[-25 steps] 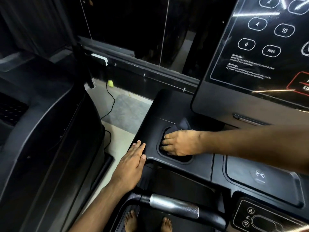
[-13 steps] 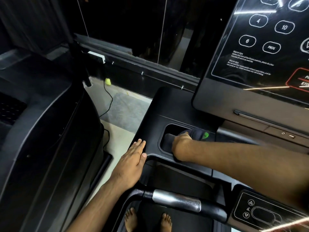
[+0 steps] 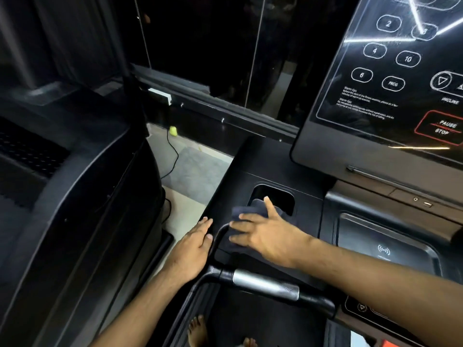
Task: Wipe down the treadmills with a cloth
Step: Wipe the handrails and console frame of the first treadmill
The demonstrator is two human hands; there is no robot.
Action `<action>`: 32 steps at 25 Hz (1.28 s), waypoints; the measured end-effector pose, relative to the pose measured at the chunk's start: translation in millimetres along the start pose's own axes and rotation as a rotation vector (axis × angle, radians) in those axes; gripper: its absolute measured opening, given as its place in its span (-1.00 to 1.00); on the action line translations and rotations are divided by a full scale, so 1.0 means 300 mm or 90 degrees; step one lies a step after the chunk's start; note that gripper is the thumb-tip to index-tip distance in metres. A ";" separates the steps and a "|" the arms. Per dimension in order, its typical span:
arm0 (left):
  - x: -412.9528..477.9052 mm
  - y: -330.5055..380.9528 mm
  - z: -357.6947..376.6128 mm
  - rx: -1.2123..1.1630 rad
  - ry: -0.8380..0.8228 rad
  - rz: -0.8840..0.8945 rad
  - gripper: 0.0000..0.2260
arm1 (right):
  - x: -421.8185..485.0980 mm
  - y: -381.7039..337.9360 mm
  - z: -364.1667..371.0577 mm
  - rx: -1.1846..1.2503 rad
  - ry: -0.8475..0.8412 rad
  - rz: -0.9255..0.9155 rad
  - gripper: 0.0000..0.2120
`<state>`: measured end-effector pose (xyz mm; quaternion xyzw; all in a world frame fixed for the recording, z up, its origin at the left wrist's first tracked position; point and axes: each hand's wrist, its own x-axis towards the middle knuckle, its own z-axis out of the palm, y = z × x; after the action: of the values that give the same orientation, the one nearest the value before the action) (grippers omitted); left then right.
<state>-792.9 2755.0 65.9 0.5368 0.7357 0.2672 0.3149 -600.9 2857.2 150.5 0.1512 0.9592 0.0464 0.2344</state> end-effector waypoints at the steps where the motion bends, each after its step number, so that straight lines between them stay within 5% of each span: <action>1: -0.023 0.004 0.003 0.002 0.007 -0.009 -0.59 | -0.007 0.009 0.049 -0.060 -0.009 -0.056 -0.45; 7: -0.127 0.066 0.043 0.028 0.054 -0.047 -0.57 | 0.017 0.079 0.139 -0.222 0.026 -0.184 -0.30; 11: -0.196 0.071 0.070 0.056 0.093 -0.090 -0.56 | 0.016 0.137 0.171 -0.345 0.100 -0.345 -0.55; 18: -0.293 0.088 0.120 0.108 0.124 -0.144 -0.56 | 0.091 0.108 0.157 -0.356 0.124 -0.338 -0.58; 23: -0.293 0.088 0.119 0.110 0.137 -0.144 -0.57 | 0.171 0.073 0.105 -0.608 0.182 -0.581 -0.66; 25: -0.289 0.082 0.109 0.113 0.145 -0.139 -0.58 | 0.195 0.064 0.073 -0.578 0.194 -0.561 -0.61; 29: -0.292 0.078 0.114 0.118 0.148 -0.125 -0.58 | 0.079 0.069 0.154 -0.421 0.049 -0.311 -0.54; 32: -0.302 0.065 0.110 0.131 0.144 -0.108 -0.56 | 0.036 0.057 0.157 -0.343 -0.008 -0.269 -0.59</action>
<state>-735.5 2675.5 74.5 0.4687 0.8327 0.2217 0.1945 -583.5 2877.7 106.8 -0.1176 0.9211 0.2476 0.2764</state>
